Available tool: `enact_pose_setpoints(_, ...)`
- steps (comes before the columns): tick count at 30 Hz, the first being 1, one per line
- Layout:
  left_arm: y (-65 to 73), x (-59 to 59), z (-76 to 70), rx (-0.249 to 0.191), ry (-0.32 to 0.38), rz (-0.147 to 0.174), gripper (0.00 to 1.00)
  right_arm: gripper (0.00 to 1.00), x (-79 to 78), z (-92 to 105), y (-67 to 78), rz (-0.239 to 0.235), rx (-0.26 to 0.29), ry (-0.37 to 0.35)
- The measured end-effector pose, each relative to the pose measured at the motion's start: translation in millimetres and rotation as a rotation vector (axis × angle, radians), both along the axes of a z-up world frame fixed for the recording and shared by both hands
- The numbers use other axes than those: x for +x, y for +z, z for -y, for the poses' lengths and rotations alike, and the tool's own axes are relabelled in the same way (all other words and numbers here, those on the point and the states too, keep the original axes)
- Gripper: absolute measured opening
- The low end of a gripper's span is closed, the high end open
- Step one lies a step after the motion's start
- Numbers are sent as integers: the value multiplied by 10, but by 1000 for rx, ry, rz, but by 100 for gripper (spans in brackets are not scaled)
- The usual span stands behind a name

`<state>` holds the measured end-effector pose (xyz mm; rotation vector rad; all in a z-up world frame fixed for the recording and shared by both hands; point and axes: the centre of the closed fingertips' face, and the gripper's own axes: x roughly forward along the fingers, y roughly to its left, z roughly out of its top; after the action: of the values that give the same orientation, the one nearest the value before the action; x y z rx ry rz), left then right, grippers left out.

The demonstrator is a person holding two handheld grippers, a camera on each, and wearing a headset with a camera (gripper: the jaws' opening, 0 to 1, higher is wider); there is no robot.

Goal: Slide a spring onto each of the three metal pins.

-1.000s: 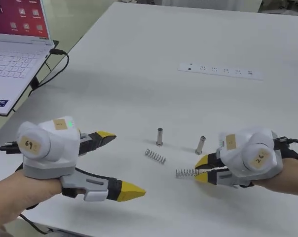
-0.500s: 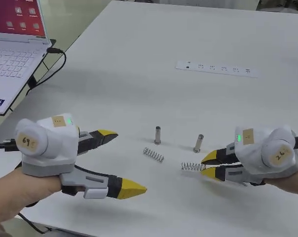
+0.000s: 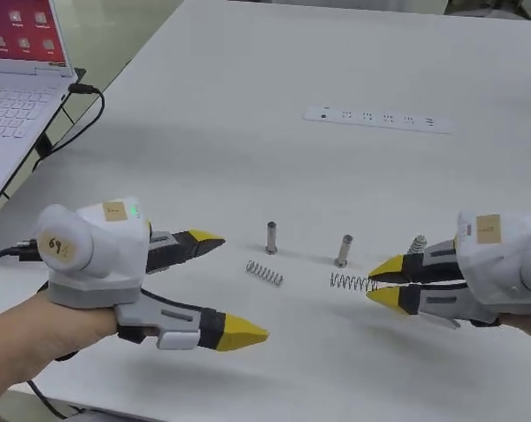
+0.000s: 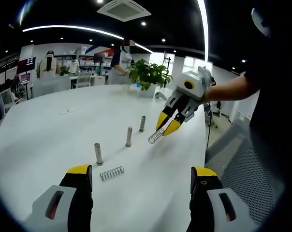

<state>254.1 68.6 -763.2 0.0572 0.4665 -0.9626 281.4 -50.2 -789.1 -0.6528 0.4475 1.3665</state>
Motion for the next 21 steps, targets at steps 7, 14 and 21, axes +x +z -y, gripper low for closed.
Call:
enact_pose_setpoints(7,31,39,220,-16,-60,2,69,8,-26,1,149,7,32,-6)
enact_pose_setpoints(14,115,85,474,-52,-107,6,60,8,-140,-47,290,11,56,2)
enact_pose_setpoints(21,144,116,642,-71,-130,18,50,7,-168,-60,361,11,74,4)
